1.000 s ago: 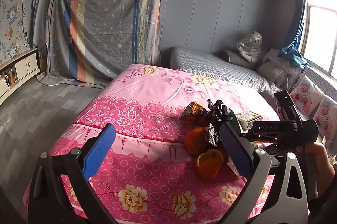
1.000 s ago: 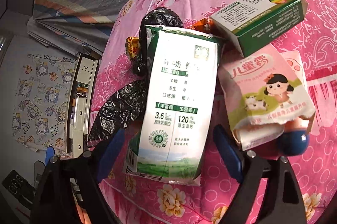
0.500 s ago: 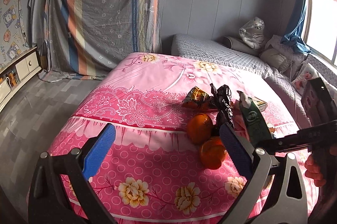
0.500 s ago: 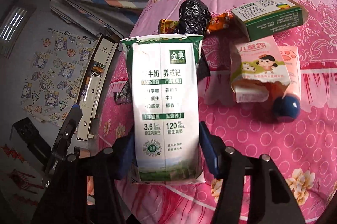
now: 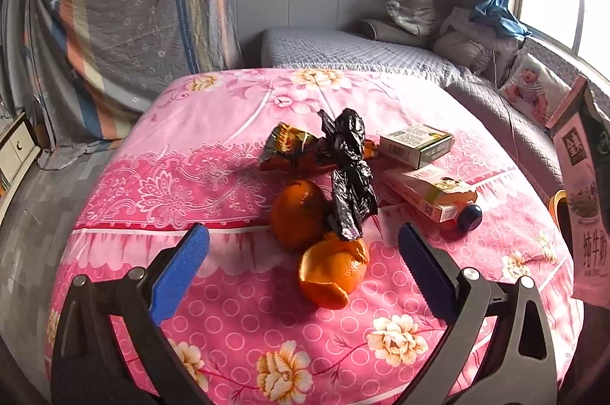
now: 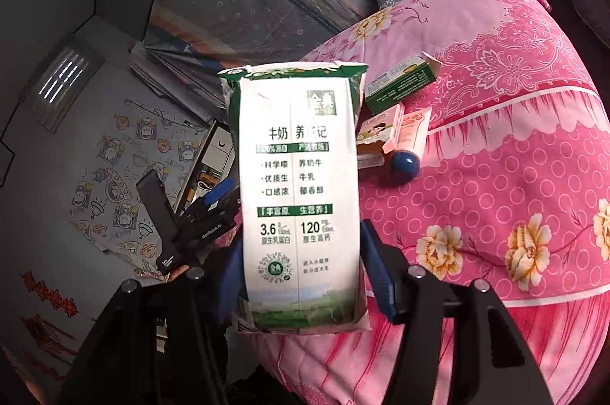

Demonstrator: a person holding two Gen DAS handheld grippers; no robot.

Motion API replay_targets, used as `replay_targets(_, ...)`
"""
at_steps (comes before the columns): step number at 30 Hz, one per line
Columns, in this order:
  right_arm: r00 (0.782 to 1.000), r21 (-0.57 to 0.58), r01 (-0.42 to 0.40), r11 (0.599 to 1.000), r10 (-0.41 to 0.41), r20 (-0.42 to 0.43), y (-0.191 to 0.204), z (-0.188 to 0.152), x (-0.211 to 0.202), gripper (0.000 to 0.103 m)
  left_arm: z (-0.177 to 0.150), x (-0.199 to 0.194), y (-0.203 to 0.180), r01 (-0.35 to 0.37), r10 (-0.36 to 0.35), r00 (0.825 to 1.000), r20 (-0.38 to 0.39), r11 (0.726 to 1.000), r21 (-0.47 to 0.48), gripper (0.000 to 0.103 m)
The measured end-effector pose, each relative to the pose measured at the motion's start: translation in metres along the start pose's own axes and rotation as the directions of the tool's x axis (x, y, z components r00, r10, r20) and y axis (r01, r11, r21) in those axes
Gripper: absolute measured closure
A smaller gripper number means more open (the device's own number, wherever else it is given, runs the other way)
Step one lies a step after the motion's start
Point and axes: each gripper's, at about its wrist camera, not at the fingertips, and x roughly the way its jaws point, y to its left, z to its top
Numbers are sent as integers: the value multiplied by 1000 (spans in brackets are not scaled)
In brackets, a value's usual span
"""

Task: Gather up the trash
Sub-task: 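Hold the milk carton in the right tool while the left tool grasps a black bag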

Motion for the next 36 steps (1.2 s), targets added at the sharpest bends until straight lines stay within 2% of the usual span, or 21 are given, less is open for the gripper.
replay_targets(2,1000,8,-6,1000,6,10,-4,-4,-5,49,4,14,-6,27,-27,999,-26,1000,-1,8)
replay_targets(8,1000,29,-26,999,26,4,-10,-6,-1,49,19,53,-6,-4,2,997,-74,1000,-25,9)
replay_targets(9,1000,30,-29,999,29,3,-12,-7,2,49,20,58,-4,-6,3,997,-83,999,-34,13)
replay_targets(10,999,33,-32,999,32,2,-13,-7,2,49,21,63,-3,-8,4,996,-93,999,-38,20)
replay_targets(11,999,34,-34,999,34,0,-15,-8,4,49,20,69,-2,-10,5,994,-110,999,-42,33)
replay_targets(12,999,34,-35,999,35,-1,-15,-9,4,49,20,74,-1,-11,4,992,-129,999,-53,42)
replay_targets(13,999,37,-37,999,37,-2,-16,-10,5,49,19,79,1,-8,-1,990,-142,998,-65,48)
replay_targets(14,999,40,-39,998,39,-3,-17,-10,5,49,18,81,3,-11,-1,989,-151,997,-76,63)
replay_targets(15,999,42,-40,998,40,-3,-17,-12,4,49,18,82,4,-24,12,988,-151,996,-80,74)
replay_targets(16,999,43,-39,998,39,-1,-17,-14,1,49,18,80,6,-29,17,990,-139,996,-85,78)
replay_targets(17,999,43,-39,998,39,1,-16,-15,0,49,17,76,8,-19,7,992,-127,995,-94,89)
replay_targets(18,999,43,-40,998,40,1,-16,-16,-1,49,17,70,9,-8,-4,993,-115,994,-106,96)
replay_targets(25,999,36,-44,998,44,3,-12,-22,-4,49,17,1,14,28,-21,998,55,993,-119,100)
replay_targets(31,999,31,-49,998,50,-6,-6,-29,-2,49,15,-67,2,41,-25,980,198,996,-78,100)
replay_targets(36,999,14,-53,998,54,-5,3,-34,-4,49,13,-110,-18,58,-49,963,265,998,-24,100)
